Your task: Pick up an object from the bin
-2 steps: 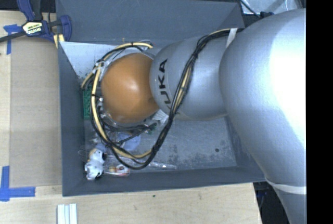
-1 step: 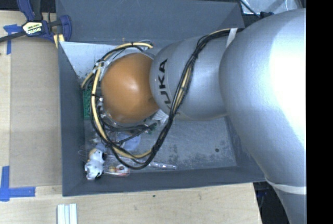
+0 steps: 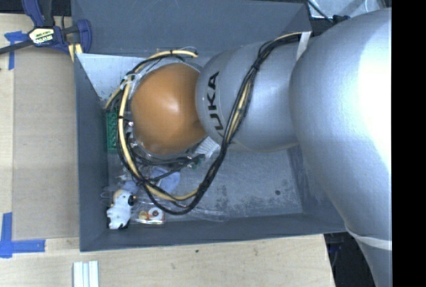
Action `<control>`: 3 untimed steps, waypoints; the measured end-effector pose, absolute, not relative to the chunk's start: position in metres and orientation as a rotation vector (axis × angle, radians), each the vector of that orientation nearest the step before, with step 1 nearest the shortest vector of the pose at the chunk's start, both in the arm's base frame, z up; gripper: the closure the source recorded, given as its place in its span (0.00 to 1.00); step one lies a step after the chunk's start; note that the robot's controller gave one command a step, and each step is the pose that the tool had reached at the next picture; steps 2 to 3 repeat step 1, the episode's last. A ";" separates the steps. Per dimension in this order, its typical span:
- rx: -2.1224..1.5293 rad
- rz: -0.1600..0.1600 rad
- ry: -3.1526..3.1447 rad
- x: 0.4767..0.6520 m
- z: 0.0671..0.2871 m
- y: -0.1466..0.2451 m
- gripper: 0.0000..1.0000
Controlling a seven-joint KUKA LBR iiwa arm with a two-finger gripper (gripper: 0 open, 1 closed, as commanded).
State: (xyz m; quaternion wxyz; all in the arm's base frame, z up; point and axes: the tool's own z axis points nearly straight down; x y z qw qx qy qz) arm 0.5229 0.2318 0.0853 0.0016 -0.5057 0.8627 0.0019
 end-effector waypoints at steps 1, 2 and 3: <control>-1.589 0.008 2.714 0.521 0.117 0.231 1.00; -1.589 0.008 2.714 0.521 0.117 0.231 1.00; -1.589 0.008 2.714 0.521 0.117 0.231 1.00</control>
Offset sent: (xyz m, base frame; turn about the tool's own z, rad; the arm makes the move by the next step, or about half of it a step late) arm -0.0018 -0.0008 0.0290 0.0007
